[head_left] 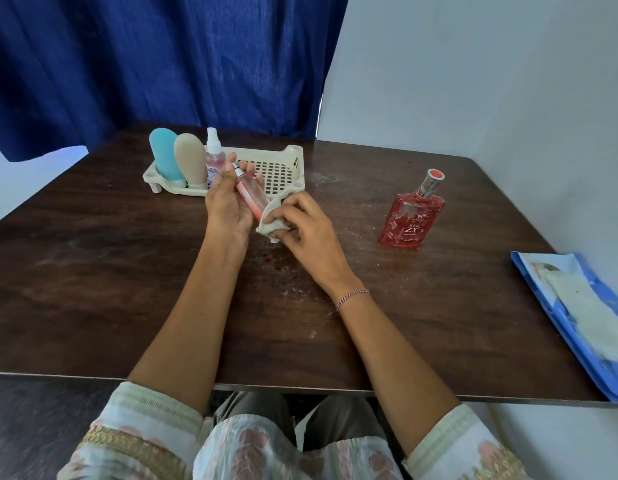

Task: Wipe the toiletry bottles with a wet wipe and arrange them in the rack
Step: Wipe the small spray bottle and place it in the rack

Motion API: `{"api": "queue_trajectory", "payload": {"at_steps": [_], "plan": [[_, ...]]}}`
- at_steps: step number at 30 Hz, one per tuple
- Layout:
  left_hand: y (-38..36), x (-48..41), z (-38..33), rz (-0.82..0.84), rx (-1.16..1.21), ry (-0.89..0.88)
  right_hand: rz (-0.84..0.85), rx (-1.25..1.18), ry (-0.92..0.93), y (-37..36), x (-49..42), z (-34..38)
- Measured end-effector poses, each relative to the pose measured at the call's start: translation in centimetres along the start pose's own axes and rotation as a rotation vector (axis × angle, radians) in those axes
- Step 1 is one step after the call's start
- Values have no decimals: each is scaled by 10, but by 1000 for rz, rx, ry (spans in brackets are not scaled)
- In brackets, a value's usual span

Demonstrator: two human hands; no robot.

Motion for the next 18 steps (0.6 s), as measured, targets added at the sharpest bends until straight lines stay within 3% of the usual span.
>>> {"api": "queue_trajectory", "payload": {"at_steps": [4,9,15,18], "plan": [[-1,4,10,-26,-52,87,-55,-64,20,6,0,0],[-3,9,18,-52,-38,154,-133,-249,-127,9,-3,-6],[1,7,17,-29,12,170,-23,-400,-179,1,-4,-8],[-1,9,18,7,-45,144,-81,-367,-145,4,-4,-5]]}}
Point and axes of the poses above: each hand's wrist, its own x-axis away from the middle knuckle, its own y-axis out of the back of the hand, z = x × y, the point moved 4 cm from there along -x, towards the middle knuckle, and after that the axes turned 7 degrees about -y, right-handed, at the moved point
